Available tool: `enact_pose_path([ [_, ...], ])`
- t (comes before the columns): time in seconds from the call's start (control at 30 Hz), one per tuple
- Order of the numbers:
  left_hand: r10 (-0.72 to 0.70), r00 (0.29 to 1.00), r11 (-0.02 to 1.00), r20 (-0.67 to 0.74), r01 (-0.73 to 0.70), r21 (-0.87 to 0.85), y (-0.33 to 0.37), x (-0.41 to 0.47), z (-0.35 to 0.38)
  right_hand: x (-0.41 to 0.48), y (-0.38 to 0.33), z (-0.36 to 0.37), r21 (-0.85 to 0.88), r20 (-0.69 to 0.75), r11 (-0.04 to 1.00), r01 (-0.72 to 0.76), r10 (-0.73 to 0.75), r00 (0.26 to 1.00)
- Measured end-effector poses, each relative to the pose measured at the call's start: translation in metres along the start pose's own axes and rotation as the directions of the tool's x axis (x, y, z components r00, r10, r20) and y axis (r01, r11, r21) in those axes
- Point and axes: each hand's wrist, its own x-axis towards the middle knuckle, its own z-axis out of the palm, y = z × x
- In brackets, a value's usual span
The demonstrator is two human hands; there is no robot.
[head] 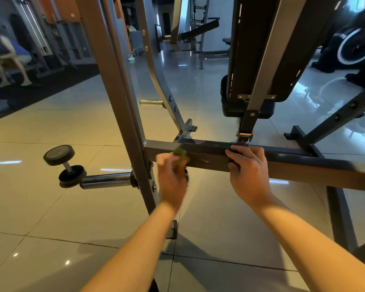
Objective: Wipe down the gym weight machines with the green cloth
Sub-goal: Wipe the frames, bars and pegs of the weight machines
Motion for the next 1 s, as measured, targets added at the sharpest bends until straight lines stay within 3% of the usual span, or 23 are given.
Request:
enact_pose_path([
  [0.07,-0.023,0.993,1.000,-0.113,0.023,-0.001,-0.009,0.008,-0.008,-0.004,0.006,-0.006,0.018,-0.044,0.999,-0.040,0.041,0.998],
  [0.13,-0.008,0.990,1.000,-0.141,0.009,0.008,0.002,0.004,0.003,-0.011,0.015,-0.016,0.014,-0.090,0.996,-0.085,0.085,0.992],
  [0.23,0.019,1.000,1.000,-0.007,-0.019,-0.019,0.041,-0.020,0.039,-0.020,0.024,-0.026,-0.015,-0.088,0.995,-0.095,0.093,0.992],
  [0.33,0.167,0.979,0.986,0.113,-0.167,-0.009,0.072,-0.032,0.075,-0.019,0.027,-0.028,-0.019,-0.103,0.995,-0.096,0.094,0.990],
  [0.43,0.283,0.931,0.956,0.232,-0.294,0.015,0.064,-0.028,0.066,-0.016,0.024,-0.027,-0.011,-0.107,0.994,-0.106,0.104,0.989],
  [0.57,0.136,0.985,0.982,0.107,-0.149,0.120,0.007,-0.010,0.009,-0.016,0.022,-0.028,0.019,-0.106,0.992,-0.121,0.122,0.987],
  [0.63,0.009,1.000,0.994,-0.009,-0.008,0.106,-0.011,-0.002,-0.006,-0.017,0.026,-0.028,0.016,-0.108,0.994,-0.108,0.110,0.988],
  [0.7,-0.037,0.998,0.996,-0.048,0.040,0.083,-0.011,-0.006,0.001,-0.019,0.026,-0.028,0.026,-0.104,0.994,-0.108,0.110,0.988],
  [0.87,0.022,0.982,1.000,0.185,-0.022,-0.003,0.065,-0.035,0.061,-0.017,0.028,-0.027,0.042,-0.098,0.995,-0.090,0.094,0.991],
  [1.0,0.246,0.883,0.951,0.400,-0.300,0.077,0.089,-0.028,0.072,-0.016,0.023,-0.030,0.068,-0.127,0.993,-0.101,0.109,0.986],
])
